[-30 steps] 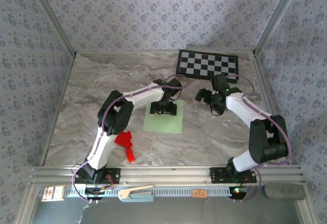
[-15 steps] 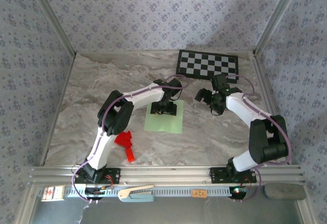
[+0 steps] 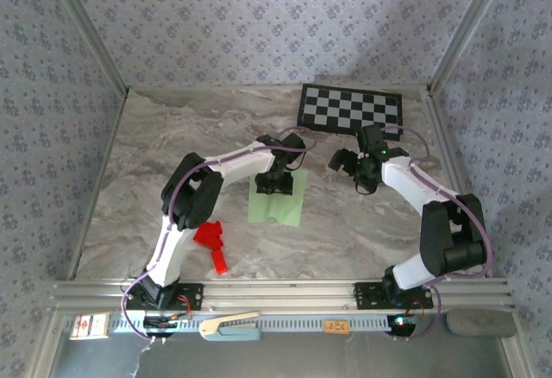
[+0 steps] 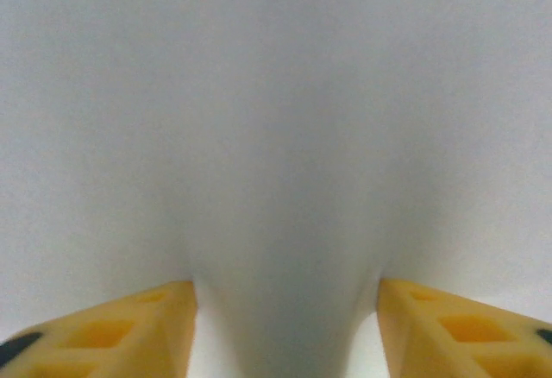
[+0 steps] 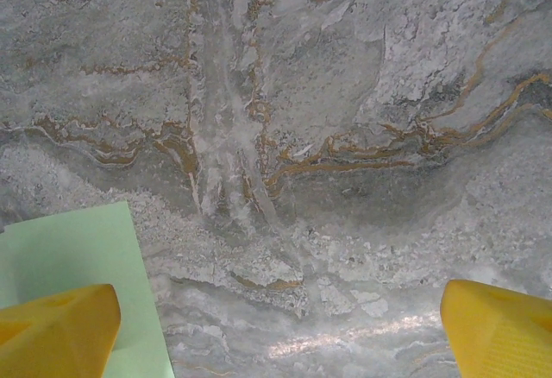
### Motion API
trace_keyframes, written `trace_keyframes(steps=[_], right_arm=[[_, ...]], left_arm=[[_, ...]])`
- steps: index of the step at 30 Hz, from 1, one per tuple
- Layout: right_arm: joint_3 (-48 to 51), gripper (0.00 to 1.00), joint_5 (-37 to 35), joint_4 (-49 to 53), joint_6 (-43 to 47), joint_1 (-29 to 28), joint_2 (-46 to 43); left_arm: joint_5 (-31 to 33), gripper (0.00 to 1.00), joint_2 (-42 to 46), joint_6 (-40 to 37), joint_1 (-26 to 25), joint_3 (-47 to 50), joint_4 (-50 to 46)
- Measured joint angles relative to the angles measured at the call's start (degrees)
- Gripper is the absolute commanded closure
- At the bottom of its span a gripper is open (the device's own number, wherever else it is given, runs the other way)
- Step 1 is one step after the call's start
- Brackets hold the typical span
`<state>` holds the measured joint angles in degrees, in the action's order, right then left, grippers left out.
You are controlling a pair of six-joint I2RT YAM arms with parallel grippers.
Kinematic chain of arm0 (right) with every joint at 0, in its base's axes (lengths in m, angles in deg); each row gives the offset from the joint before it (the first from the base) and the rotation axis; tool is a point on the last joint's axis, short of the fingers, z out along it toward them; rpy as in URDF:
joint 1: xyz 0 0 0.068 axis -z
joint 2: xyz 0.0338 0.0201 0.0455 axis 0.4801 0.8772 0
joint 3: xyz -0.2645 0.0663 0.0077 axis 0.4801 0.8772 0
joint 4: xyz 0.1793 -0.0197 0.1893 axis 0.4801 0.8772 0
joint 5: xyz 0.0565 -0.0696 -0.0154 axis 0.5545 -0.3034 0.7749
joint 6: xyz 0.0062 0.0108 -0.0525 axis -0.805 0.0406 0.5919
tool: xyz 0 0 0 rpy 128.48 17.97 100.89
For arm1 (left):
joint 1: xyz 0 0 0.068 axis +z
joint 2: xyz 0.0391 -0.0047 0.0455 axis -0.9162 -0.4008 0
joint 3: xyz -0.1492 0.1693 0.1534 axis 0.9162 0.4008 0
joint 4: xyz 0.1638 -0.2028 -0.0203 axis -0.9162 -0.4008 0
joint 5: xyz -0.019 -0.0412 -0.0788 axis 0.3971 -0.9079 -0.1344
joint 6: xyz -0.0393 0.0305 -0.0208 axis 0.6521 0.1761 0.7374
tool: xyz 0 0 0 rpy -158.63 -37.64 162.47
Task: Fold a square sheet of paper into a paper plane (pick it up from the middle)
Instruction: First fold the square sheet of paper in half at the center of the table.
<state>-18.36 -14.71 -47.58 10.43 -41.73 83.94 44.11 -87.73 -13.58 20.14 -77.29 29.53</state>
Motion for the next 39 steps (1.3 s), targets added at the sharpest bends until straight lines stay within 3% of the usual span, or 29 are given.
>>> trace_keyframes(steps=[5, 15, 20, 24, 32, 39], right_arm=[[0.4, 0.03, 1.0, -1.3, 0.0, 0.3, -0.4], [4.9, 0.1, 10.3, -10.7, 0.6, 0.7, -4.1], [6.4, 0.25, 15.6, -16.3, 0.5, -1.2, -4.2], [6.4, 0.41, 18.3, -19.2, -0.1, -4.3, -2.5], [5.9, 0.61, 20.8, -21.3, -1.9, -8.5, 5.4], [-0.3, 0.78, 21.9, -20.0, -2.1, -11.9, 13.1]], left_arm=[[-4.2, 0.64, 4.9, -0.3, 0.8, 4.5, 4.5], [-21.6, 0.69, 17.5, 3.3, 7.0, 16.0, 24.8], [-25.9, 0.71, 16.7, 7.3, 8.0, 21.0, 33.2], [-25.1, 0.72, 16.2, 9.9, 8.4, 24.7, 36.7], [-18.9, 0.73, 17.4, 13.1, 8.4, 32.2, 41.1], [-16.3, 0.73, 17.7, 15.1, 8.4, 33.0, 42.2]])
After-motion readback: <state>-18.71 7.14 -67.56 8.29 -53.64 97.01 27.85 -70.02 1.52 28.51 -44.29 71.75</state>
